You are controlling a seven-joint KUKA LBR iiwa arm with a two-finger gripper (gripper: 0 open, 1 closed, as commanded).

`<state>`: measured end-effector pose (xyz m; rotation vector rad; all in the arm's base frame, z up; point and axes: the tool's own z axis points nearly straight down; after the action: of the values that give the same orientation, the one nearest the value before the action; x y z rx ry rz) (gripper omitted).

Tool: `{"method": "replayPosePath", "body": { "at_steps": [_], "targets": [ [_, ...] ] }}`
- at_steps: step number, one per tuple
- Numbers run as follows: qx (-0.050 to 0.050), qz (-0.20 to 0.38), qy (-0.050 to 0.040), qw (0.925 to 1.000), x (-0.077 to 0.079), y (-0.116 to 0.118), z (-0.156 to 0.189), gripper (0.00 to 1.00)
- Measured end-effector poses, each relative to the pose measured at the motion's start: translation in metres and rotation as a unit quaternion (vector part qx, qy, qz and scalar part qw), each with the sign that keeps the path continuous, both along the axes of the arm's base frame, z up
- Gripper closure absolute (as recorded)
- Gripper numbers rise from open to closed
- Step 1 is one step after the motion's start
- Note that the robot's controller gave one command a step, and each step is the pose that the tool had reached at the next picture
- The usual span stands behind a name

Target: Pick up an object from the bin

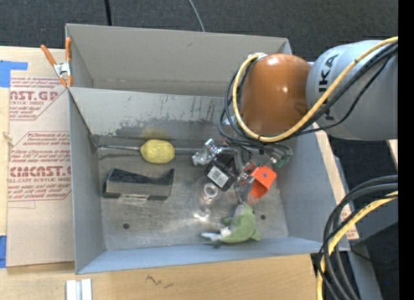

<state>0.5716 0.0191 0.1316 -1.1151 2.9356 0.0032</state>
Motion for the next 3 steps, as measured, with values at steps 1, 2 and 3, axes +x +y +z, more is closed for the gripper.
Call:
{"method": "replayPosePath", "body": {
  "at_steps": [1, 2, 3],
  "targets": [
    [0.0, 0.0, 0.0001, 1.0, 0.0, 0.0, 0.0, 1.0],
    [0.0, 0.0, 0.0002, 1.0, 0.0, 0.0, 0.001, 1.0],
    [0.0, -0.015, -0.0022, 0.9999, -0.001, 0.007, 0.04, 1.0]
  ]
}}
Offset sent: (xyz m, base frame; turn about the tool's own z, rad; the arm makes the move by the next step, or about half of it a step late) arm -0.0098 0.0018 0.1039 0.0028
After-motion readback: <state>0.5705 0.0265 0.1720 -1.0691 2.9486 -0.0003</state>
